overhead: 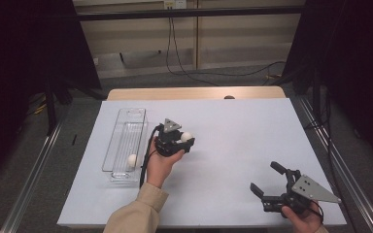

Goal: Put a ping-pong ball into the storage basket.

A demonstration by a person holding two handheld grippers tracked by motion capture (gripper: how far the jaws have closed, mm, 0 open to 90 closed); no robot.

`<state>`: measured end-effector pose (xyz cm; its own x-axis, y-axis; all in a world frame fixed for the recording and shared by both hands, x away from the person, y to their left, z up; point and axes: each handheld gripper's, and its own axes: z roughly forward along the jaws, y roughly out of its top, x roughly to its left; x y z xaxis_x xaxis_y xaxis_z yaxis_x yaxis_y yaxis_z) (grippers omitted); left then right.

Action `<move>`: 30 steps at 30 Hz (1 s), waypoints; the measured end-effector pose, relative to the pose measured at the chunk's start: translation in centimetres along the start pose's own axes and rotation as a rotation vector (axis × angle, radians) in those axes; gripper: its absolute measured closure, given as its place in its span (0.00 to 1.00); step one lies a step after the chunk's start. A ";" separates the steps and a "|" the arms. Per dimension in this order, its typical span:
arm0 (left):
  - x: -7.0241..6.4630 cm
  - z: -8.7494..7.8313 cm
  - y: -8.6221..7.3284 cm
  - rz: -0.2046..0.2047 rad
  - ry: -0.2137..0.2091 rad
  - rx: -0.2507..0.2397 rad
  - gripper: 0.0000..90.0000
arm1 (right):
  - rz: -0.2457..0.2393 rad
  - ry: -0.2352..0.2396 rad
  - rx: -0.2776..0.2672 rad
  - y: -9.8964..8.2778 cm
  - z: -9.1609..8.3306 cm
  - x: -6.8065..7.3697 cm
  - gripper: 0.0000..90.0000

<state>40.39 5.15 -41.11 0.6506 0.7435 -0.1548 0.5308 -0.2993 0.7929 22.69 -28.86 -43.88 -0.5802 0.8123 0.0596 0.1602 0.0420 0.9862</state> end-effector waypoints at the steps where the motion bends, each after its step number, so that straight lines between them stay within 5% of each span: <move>1: 0.1 0.0 0.0 0.001 0.000 0.001 0.57 | 0.000 0.000 0.000 0.0 0.0 0.0 0.02; 30: 1.1 -1.0 -0.2 -0.020 0.022 -0.010 0.57 | 0.000 -0.002 -0.001 0.0 0.0 0.0 0.02</move>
<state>40.49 6.62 -40.85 0.6277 0.7623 -0.1576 0.5377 -0.2782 0.7959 22.69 -28.87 -43.89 -0.5783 0.8136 0.0596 0.1600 0.0415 0.9862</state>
